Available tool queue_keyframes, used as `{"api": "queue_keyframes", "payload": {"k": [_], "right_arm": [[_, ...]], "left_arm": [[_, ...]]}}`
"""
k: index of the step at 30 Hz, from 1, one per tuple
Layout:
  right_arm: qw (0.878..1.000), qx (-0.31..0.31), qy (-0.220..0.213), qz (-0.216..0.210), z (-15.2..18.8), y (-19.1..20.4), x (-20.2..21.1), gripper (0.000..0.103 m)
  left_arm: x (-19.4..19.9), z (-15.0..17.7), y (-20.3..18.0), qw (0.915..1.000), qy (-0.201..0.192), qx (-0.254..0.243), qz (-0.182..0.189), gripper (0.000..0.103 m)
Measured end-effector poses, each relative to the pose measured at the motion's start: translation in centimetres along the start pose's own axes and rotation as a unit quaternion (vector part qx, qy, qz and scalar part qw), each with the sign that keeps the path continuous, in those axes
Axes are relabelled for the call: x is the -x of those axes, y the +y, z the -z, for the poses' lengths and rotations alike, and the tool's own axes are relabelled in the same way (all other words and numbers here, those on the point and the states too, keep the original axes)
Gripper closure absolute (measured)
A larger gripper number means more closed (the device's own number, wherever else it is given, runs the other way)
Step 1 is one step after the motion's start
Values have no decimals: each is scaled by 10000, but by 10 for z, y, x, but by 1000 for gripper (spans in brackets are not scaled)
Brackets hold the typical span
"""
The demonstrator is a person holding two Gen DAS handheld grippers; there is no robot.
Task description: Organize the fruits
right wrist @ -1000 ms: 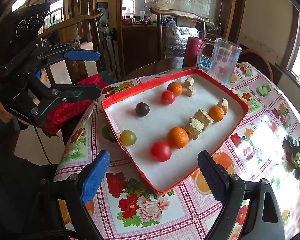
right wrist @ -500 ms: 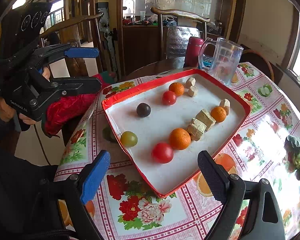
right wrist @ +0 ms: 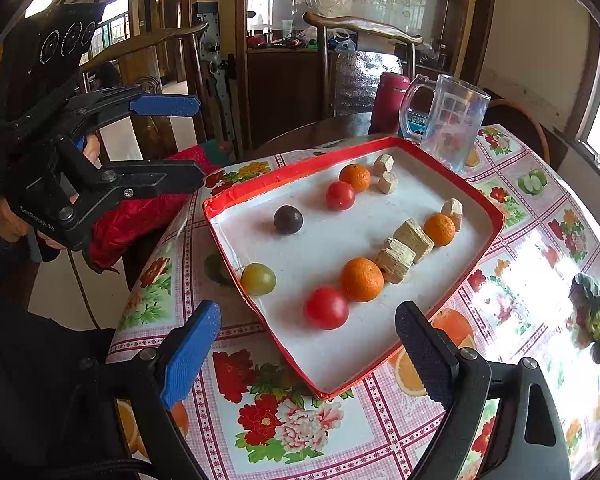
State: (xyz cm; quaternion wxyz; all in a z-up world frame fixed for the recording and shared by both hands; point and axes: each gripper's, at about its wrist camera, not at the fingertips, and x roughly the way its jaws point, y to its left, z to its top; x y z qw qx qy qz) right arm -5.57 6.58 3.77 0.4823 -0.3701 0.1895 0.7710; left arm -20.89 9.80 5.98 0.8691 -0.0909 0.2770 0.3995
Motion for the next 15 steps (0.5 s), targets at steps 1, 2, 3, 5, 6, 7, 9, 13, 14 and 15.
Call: {"api": "queue_keyframes", "payload": {"k": [1,2,3,5,6,7,9,13,14,15], "right_arm": [[10000,-6,-5,-2,0,0,0,13],[10000,-10,-6,-6,-1,-1,0,13],[10000,-9,-5,-3,-1,-1,0,13],[10000,-5,-2,2,-1,-1,0,13],[10000,-2,-4,0,-1,-1,0,13],[10000,3,-6,2,-1,-1,0,13],[10000,-9,-11,3,-1,-1,0,13],[10000,-51,-18,11,-1,-3,0,13],[10000,-76,-19,15,0,-4,0,13],[9999,-115,-22,18,2,-4,1,12]], "left_arm": [[0,0,0,10000,3,-5,-6,6],[0,1,0,10000,10,-13,-4,6],[0,1,-1,10000,14,-17,-5,6],[-1,1,-1,10000,23,-22,-9,6],[-1,1,-1,10000,25,-21,-13,6],[-1,1,-1,10000,26,-24,-18,6],[-1,1,-1,10000,26,-26,-22,6],[-3,0,0,10000,81,34,-11,6],[-3,0,0,9999,110,46,3,6],[-4,-1,0,9999,148,53,6,6]]}}
